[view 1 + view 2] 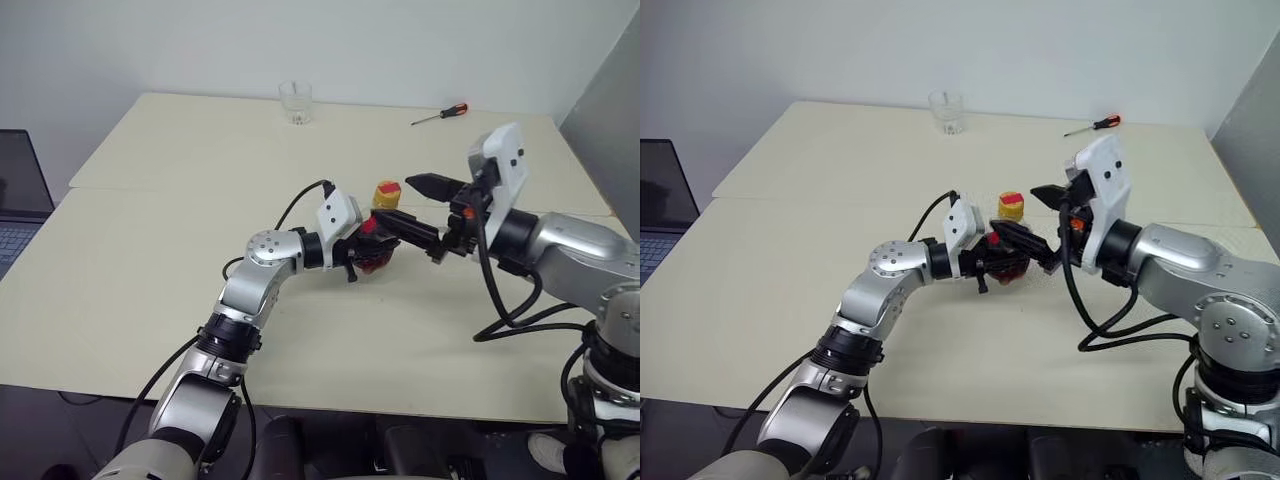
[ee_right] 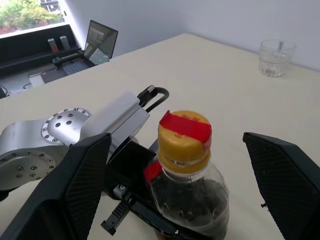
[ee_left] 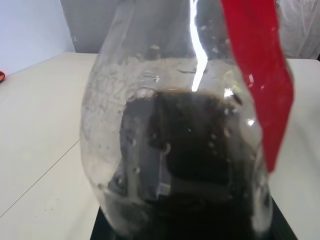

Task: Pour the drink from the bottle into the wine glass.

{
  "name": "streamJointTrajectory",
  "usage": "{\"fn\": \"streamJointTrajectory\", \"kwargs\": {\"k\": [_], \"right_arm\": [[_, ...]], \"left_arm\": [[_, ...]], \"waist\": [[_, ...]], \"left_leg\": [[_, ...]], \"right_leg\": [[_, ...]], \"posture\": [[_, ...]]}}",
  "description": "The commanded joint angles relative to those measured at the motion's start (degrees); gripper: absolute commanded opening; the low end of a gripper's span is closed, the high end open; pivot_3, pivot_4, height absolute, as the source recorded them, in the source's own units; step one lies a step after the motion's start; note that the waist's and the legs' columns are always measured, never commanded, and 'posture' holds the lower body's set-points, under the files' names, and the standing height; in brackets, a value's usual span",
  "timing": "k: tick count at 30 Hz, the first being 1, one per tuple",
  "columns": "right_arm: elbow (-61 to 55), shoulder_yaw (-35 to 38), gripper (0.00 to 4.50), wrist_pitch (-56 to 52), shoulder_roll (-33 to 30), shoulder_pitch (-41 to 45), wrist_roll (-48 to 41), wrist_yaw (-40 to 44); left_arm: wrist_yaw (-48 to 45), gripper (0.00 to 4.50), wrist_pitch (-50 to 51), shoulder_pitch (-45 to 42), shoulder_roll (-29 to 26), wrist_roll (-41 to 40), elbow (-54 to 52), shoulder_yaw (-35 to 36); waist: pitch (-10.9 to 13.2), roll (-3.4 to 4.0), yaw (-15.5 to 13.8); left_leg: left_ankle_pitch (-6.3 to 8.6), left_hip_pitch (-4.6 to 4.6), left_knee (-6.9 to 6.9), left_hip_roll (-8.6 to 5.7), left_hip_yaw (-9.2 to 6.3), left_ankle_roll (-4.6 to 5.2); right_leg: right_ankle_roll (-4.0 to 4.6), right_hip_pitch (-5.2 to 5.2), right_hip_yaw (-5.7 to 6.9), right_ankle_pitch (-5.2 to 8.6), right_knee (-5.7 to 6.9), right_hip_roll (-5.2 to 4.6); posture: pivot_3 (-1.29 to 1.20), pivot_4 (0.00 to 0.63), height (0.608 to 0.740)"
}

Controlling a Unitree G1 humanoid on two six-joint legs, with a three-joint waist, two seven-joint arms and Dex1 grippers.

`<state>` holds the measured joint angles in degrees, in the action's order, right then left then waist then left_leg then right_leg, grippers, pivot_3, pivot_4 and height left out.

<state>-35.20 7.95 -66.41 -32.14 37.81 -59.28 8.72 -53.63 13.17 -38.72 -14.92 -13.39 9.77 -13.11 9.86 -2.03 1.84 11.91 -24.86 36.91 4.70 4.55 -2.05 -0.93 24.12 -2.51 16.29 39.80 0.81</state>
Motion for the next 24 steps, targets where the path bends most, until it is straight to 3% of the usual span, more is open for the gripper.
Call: {"fn": "streamJointTrajectory", "kwargs": {"k": [1, 15, 24], "right_arm": [[0.26, -0.42, 4.50, 2.68, 1.36, 2.09, 2.03, -1.18], [5.97, -4.08, 4.50, 4.93, 6.27, 5.15, 10.98, -1.89], [5.16, -1.99, 4.50, 4.23, 4.81, 3.53, 10.82, 0.34]], "left_arm": [[-0.31, 1.03, -1.36, -1.39, 0.20, -0.62, -1.98, 1.05], [-0.03, 1.03, -1.22, -1.08, 0.15, -0.70, -2.39, 1.15], [0.06, 1.03, -1.20, -1.02, 0.01, -0.90, -2.65, 1.31]], "waist": [[0.00, 0.00, -0.01], [0.00, 0.00, -0.03], [0.00, 0.00, -0.03]], "left_leg": [[0.00, 0.00, 0.00, 0.00, 0.01, 0.00], [0.00, 0.00, 0.00, 0.01, 0.05, 0.00], [0.00, 0.00, 0.00, 0.01, 0.05, 0.00]], "right_leg": [[0.00, 0.00, 0.00, 0.00, 0.00, 0.00], [0.04, 0.01, 0.01, -0.02, -0.01, 0.00], [0.03, 0.01, 0.02, -0.02, 0.00, 0.00]], "posture": [[0.00, 0.150, 0.740], [0.00, 0.150, 0.740], [0.00, 0.150, 0.740]]}}
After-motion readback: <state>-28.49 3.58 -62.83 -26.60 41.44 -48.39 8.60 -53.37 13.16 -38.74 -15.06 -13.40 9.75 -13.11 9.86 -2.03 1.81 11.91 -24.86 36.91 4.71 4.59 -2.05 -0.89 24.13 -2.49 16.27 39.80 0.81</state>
